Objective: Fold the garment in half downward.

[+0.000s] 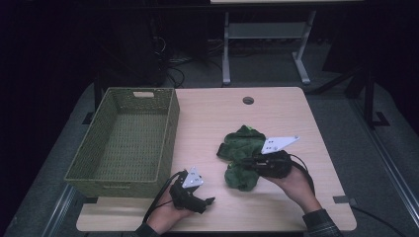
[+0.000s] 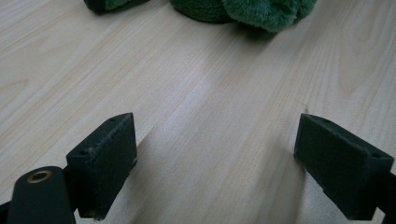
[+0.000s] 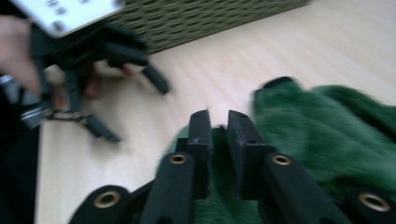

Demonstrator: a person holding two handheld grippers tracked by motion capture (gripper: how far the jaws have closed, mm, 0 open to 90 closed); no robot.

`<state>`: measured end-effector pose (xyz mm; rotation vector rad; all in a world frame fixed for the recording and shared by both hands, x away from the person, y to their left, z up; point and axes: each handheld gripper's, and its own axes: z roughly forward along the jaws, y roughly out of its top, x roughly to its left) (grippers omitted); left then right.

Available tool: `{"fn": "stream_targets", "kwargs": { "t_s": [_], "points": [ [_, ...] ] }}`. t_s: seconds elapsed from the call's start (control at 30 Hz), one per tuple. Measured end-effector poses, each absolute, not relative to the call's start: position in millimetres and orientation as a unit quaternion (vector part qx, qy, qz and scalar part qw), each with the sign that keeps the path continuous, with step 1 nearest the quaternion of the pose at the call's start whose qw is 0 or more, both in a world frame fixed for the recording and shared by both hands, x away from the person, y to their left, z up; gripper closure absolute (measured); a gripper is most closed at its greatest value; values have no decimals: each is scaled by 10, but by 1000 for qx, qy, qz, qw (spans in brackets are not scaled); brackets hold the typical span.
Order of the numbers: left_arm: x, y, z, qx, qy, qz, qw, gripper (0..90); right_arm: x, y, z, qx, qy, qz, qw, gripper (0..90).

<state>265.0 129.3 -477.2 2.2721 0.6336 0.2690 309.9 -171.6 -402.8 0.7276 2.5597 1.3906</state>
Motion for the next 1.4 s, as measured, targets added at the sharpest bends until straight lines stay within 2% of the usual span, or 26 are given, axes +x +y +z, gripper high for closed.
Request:
{"fn": "stream_targets", "kwargs": {
  "t_s": [0.1,0.43,0.63,0.8,0.97,1.4],
  "points": [
    [2650,1289,-4774,886,249,105,376,124,3154,-1801,-4048,276,846,449,82,830],
    [2650,1286,-4773,887,249,105,375,124,3218,-1537,-4354,272,875,399,50,829],
    [2647,1285,-4774,886,251,104,375,124,3267,-1440,-4508,273,886,375,14,832],
    [2647,1282,-4773,886,251,104,375,124,3250,-1457,-4542,275,884,377,16,838],
    [2652,1281,-4773,887,250,105,375,124,3213,-1497,-4438,269,878,394,37,778],
    [2679,1235,-4776,885,253,107,375,121,3164,-1719,-4250,289,858,422,49,639]
  ]
}}
